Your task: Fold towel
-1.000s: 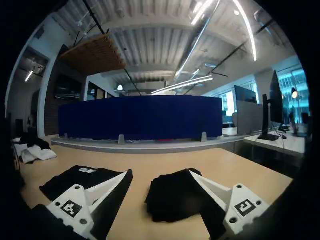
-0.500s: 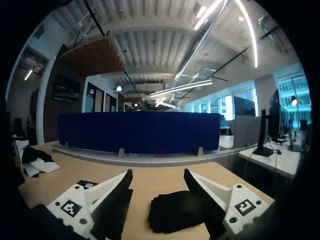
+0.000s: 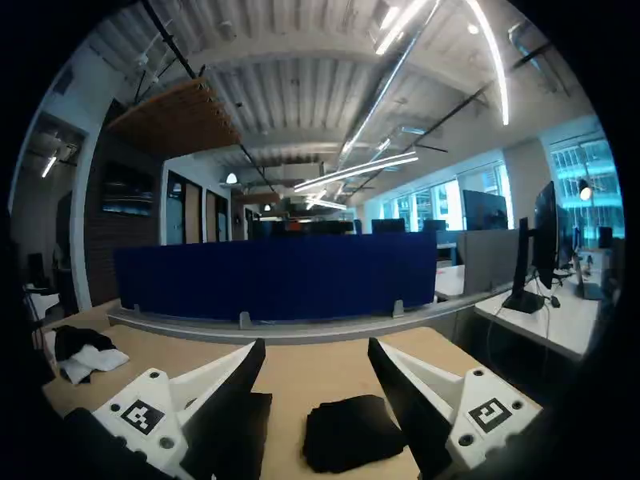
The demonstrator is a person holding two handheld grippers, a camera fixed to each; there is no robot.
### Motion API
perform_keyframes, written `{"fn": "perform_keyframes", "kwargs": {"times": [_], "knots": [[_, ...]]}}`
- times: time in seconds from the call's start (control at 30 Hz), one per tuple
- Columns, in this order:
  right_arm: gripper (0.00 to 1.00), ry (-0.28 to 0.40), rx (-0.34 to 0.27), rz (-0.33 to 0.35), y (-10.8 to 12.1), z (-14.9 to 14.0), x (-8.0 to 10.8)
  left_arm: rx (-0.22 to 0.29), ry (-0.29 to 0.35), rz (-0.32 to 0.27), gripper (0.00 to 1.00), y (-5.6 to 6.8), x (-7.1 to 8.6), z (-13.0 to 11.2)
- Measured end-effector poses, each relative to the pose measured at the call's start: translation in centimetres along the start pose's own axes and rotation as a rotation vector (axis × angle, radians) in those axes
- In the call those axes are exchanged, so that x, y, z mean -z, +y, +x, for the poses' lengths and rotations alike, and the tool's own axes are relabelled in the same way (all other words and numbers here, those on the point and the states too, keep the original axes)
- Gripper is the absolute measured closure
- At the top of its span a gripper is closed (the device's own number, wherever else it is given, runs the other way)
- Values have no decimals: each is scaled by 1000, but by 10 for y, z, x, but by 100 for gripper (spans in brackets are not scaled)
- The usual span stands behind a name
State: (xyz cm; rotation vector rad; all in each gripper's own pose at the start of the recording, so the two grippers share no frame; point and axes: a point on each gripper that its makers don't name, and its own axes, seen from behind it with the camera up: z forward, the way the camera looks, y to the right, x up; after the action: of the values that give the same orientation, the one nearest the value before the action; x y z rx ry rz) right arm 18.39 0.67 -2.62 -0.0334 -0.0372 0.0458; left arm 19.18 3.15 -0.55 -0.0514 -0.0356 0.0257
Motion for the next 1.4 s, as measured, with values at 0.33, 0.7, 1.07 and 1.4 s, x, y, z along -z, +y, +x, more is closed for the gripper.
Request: {"fn": "perform_keyframes", "kwargs": {"times": [0.33, 0.7, 1.07, 1.4], "knots": [[1, -85, 33, 100, -16, -3, 0, -29, -74, -86, 7, 23, 0, -6], [0, -281, 129, 302, -55, -37, 11, -68, -205, -243, 7, 57, 2, -33], [0, -423, 220, 460, -88, -69, 24, -78, -338, -388, 7, 86, 14, -65], [0, -469, 238, 491, -98, -90, 28, -101, -377, -401, 7, 86, 19, -87]]}}
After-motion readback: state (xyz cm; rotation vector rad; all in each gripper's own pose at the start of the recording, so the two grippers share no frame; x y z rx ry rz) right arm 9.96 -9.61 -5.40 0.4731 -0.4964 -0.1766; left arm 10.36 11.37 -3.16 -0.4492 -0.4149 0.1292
